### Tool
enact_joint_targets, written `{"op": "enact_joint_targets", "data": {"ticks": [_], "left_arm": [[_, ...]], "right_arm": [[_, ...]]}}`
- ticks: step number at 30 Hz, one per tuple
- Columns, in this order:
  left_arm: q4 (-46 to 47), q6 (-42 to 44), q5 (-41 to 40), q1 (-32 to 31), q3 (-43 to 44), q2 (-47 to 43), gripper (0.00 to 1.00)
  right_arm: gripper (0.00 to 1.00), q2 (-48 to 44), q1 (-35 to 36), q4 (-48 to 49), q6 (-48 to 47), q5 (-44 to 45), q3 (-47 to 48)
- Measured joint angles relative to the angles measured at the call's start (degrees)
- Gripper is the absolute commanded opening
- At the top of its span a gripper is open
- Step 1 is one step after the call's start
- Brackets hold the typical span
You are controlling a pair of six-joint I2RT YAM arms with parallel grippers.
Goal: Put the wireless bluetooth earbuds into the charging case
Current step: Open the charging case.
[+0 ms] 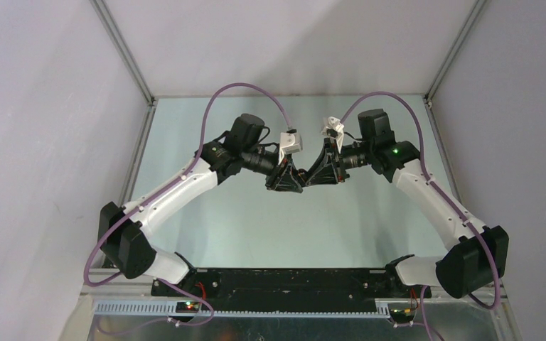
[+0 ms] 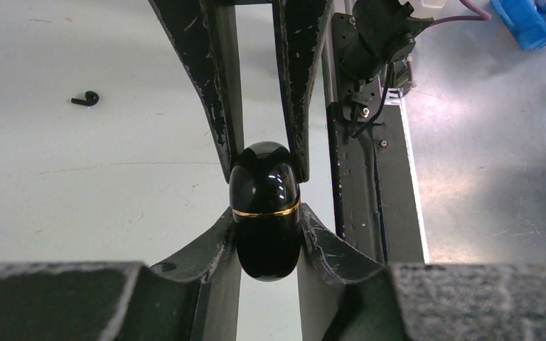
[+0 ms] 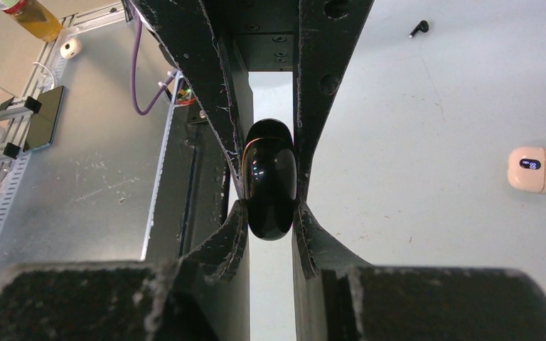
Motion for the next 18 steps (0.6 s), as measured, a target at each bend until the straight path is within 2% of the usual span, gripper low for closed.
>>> {"op": "enact_joint_targets", "data": {"ticks": [1,6,8,18], "left_arm": [[-0.02,0.07,0.00,0.00,0.00,0.00,0.01],[-0.11,0.13,0.02,0.00,0.00,0.00,0.00],[-0.09,0.13,0.00,0.00,0.00,0.00,0.00],[1.20,0.13,-0.13,-0.02,0.00,0.02,0.00]], "right_arm": [[0.02,0.02,0.00,0.00,0.00,-0.07,0.00],[0.26,0.02,0.00,0.00,-0.02,-0.07,0.00],[0.30,0.00,-0.02,-0.02,-0.07,-0.04,0.00],[0.33,-0.63,-1.16,-0.26,-0.44,-0.11,0.00]]}}
